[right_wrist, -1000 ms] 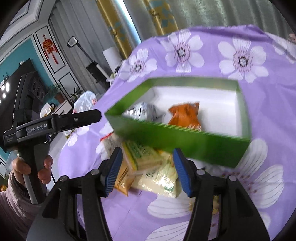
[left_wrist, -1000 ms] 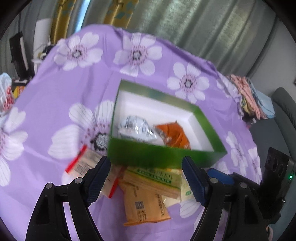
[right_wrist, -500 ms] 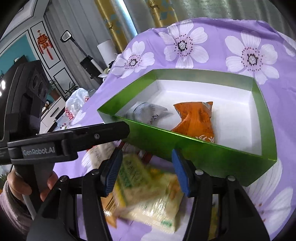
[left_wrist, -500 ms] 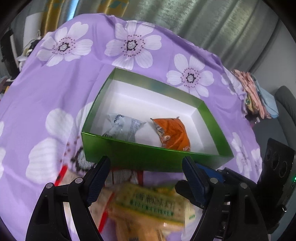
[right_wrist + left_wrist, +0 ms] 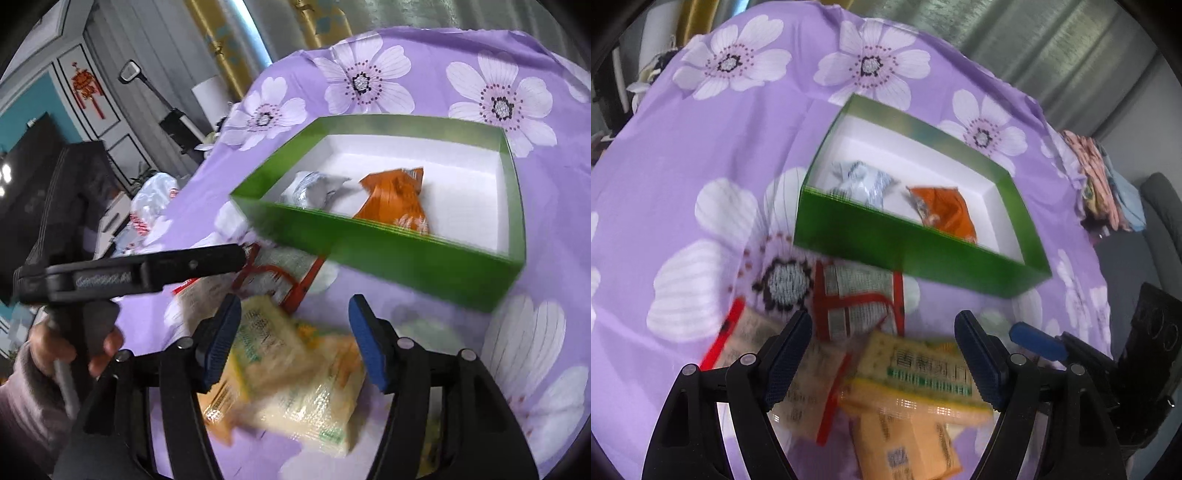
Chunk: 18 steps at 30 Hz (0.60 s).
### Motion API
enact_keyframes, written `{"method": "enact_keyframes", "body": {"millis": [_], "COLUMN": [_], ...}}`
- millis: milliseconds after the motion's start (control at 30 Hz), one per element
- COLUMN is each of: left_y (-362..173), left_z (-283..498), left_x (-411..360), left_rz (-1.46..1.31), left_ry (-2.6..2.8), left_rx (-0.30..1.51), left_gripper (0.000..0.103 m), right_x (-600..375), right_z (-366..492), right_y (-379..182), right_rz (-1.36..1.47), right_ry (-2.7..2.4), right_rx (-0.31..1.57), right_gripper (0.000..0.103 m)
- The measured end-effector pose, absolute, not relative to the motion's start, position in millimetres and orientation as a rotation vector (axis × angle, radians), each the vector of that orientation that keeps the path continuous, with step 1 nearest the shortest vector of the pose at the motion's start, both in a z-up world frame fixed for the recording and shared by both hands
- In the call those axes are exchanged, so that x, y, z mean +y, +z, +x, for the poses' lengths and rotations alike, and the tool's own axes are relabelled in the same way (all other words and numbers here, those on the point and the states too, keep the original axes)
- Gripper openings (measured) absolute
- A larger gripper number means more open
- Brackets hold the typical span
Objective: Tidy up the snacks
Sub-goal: 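Withdraw the left gripper from the box back over the snack pile, then grasp the yellow SODA CRACKER pack with the left gripper and lift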
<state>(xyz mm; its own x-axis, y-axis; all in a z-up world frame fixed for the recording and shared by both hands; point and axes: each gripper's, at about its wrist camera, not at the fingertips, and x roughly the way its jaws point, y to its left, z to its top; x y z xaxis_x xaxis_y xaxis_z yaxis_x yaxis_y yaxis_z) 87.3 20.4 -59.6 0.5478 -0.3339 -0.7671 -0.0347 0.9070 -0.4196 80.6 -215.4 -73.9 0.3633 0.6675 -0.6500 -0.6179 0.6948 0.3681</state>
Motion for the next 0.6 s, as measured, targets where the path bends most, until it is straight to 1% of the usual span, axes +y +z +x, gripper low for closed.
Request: {"method": "enact_keyframes", "body": {"millis": [167,333,600], "left_y": [-70,-79,-86], "left_z": [78,74,77], "left_x": [13,7,4], "left_rz": [-0.361,-0.355,-0.399], "left_ry": [-0.204,-0.229,-0.253], "left_rx": [1.027,1.057,1.072], "left_gripper": [0.079,0.079,0.079], "right_x": [-217,-210,-200], "right_z": [52,45,54], "right_y": [-83,-94,-100], "right_rz": [0.065,0.043,0.013], "right_ry": [0.857,0.847,0.820], "right_rx": [0.899,0.929,0.938], "right_gripper": [0.066,0.066,0.059]}}
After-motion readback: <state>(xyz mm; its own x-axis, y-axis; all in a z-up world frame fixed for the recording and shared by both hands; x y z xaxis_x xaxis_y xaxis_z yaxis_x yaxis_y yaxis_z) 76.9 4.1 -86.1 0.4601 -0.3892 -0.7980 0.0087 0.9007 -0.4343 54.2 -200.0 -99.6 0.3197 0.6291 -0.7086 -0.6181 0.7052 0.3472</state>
